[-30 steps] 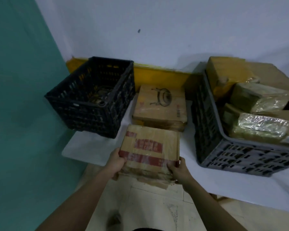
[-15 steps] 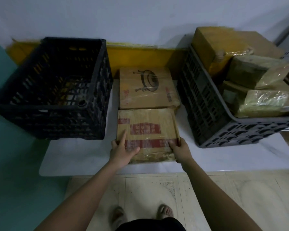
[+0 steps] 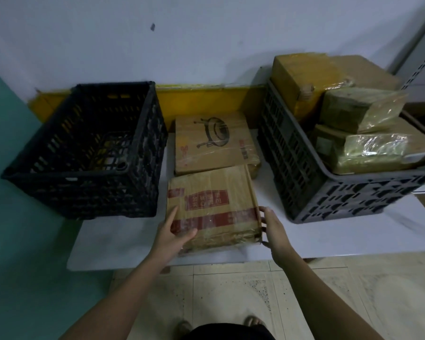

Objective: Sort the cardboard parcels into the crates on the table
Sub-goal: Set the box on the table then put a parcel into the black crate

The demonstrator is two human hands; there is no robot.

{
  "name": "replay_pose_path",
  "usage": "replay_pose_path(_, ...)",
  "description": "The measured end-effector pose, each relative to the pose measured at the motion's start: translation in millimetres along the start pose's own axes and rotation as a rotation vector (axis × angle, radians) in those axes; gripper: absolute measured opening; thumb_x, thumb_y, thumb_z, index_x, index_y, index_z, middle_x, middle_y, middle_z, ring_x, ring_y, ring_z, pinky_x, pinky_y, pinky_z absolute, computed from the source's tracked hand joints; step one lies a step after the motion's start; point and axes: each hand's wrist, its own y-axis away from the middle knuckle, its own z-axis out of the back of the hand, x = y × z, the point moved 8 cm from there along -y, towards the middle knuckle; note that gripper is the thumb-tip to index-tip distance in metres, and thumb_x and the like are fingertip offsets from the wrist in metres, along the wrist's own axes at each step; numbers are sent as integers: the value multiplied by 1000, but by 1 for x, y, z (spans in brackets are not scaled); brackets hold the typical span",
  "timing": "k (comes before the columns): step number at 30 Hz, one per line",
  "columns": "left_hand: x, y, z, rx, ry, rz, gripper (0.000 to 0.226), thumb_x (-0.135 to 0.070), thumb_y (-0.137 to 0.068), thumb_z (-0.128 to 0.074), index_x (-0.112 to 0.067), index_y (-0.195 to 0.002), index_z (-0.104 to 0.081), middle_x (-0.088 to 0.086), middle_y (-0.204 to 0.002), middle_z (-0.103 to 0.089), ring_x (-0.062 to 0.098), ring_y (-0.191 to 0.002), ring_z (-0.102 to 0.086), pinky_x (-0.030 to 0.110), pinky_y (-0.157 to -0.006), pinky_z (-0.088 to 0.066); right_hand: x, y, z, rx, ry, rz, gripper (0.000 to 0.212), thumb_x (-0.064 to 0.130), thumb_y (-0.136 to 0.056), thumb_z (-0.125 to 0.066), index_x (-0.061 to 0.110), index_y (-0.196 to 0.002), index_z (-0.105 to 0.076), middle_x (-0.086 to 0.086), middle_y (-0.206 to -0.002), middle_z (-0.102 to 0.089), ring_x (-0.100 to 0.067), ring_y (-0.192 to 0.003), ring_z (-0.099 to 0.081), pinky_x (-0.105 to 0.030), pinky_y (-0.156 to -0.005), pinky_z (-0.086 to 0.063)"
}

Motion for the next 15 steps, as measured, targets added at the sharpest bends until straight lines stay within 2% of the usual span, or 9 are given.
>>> replay_pose_path(2, 5, 4, 7, 14, 98, 6, 103, -39, -67, -86, -40, -153, -28, -7, -155, -37, 10, -135, -41, 24, -101, -44, 5, 0, 13, -49, 1, 49, 26, 37, -105, -40, 22, -108, -62, -12, -110, -67, -17, -77, -63, -32, -59, -50)
replay_pose_path(3, 8, 6, 8, 23, 142, 11, 103, -39, -66, -86, -40, -152, -30, -6, -153, -40, 10, -132, -45, 18, -94, -46, 3, -1, 19, -72, 19, 45, 21, 34, -103, -47, 18, -109, -60, -18, -111, -65, -18, -73, -61, -33, -58, -50)
replay_pose_path(4, 12, 8, 8, 28, 171, 21, 103, -38, -65, -85, -40, -152, -31, -5, -153, -42, 10, -131, -46, 16, -90, -47, -2, -1, 21, -71, 30, 1, 26, 38, -100, -53, 17, -114, -57, -18, -109, -63, -19, -74, -60, -33, -60, -50)
replay_pose_path(6, 17, 11, 1, 38, 212, 39, 102, -37, -65, -85, -41, -151, -31, -3, -153, -41, 15, -135, -46, 25, -98, -47, -21, 5, 13, 41, -18, -181, 50, 59, -92, -56, 18, -120, -56, -11, -110, -65, -23, -91, -63, -38, -74, -54)
replay_pose_path(8, 20, 14, -2, 47, 229, 53, 101, -38, -65, -84, -41, -151, -30, -4, -154, -41, 16, -135, -45, 36, -108, -44, -30, 12, 4, 138, -103, -266, 64, 72, -83, -56, 19, -117, -65, -9, -110, -71, -27, -103, -66, -45, -78, -58)
replay_pose_path(11, 10, 18, -5, 86, 163, 34, 89, -38, -74, -79, -45, -149, -31, -7, -154, -39, 11, -133, -46, 33, -109, -42, -14, 13, 6, 95, -176, -190, 61, 67, -83, -60, 15, -114, -65, -9, -107, -73, -26, -102, -68, -40, -72, -60)
replay_pose_path(13, -13, 16, -4, 70, -8, -56, 65, -39, -88, -68, -53, -142, -34, -9, -158, -28, 13, -144, -32, 35, -116, -32, 7, 13, 6, 45, -200, -118, 52, 58, -88, -62, 13, -114, -59, -8, -110, -70, -23, -99, -68, -38, -68, -58)
replay_pose_path(15, -48, 14, -8, 55, -148, -131, 57, -55, -91, -58, -56, -142, -33, -13, -159, -19, 11, -148, -18, 38, -120, -22, 31, 14, 2, 39, -184, -38, 50, 53, -87, -67, 11, -111, -55, -8, -107, -69, -20, -91, -70, -35, -66, -59)
